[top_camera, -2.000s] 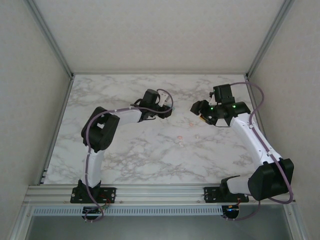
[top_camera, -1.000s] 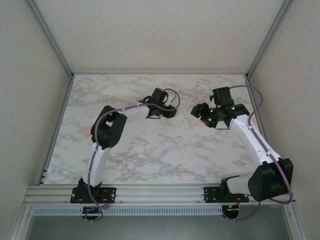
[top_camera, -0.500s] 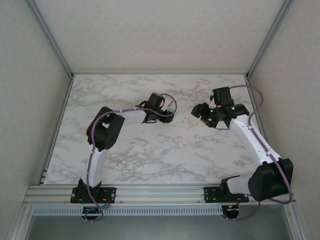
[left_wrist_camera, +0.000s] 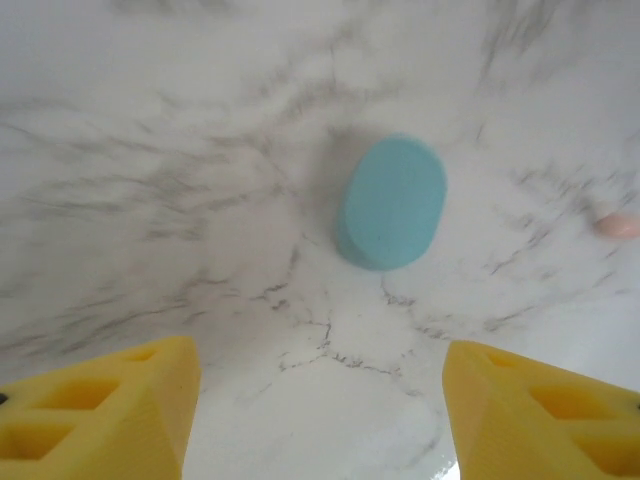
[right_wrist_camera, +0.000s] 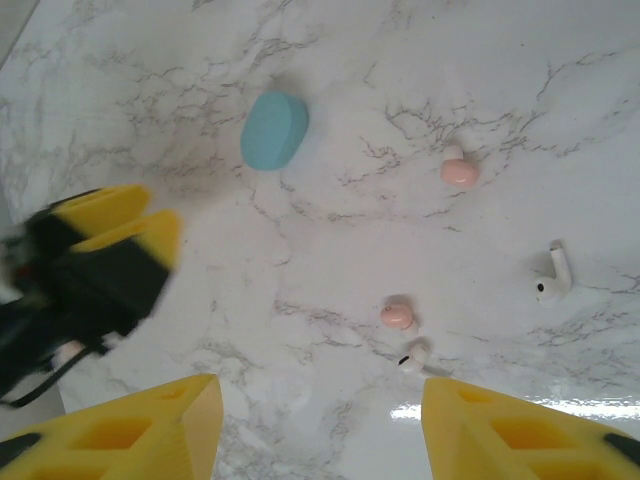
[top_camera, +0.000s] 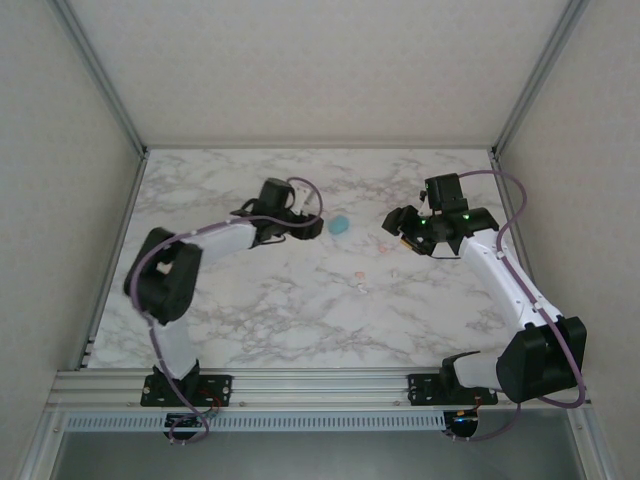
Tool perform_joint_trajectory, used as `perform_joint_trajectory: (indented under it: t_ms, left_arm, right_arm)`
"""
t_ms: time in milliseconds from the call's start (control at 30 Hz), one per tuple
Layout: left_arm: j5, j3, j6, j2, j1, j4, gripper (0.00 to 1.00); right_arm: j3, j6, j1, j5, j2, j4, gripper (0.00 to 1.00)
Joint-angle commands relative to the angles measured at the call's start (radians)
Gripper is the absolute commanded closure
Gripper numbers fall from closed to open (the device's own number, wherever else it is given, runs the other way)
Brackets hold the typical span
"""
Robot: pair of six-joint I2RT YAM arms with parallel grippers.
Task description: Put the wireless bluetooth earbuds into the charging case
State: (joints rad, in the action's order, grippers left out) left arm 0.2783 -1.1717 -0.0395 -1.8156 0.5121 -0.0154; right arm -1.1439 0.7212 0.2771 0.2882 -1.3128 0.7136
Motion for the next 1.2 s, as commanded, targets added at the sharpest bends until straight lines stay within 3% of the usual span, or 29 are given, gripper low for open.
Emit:
perform_joint_trajectory:
  t_ms: [0, 100, 233, 500, 1167]
  left_arm:
    - [-0.051, 0.038, -0.081, 0.151, -0.098, 0.049, 0.37]
    - [-0.116, 0.09, -0.149, 0.238, -0.202, 0.149, 0.37]
    - [-0.321, 0.11, -0.302, 0.295, -0.321, 0.344, 0.33]
    - [-0.353, 0.036, -0.41, 0.176, -0.504, 0.54, 0.3]
    - [-0.406, -0.163, -0.6, -0.097, -0.546, 0.649, 0.24]
  right_arm:
    - [-0.02, -0.015, -0.007, 0.013, -0.022, -0.021, 0.44]
    - [-0.025, -0.02, -0.007, 0.038, -0.041, -0.038, 0.44]
    - [-0.031, -0.027, -0.007, 0.062, -0.067, -0.045, 0.44]
    - [-0.048, -0.03, -0.007, 0.09, -0.099, -0.046, 0.44]
    - [-0.02, -0.008, -0.007, 0.076, -0.068, -0.042, 0.44]
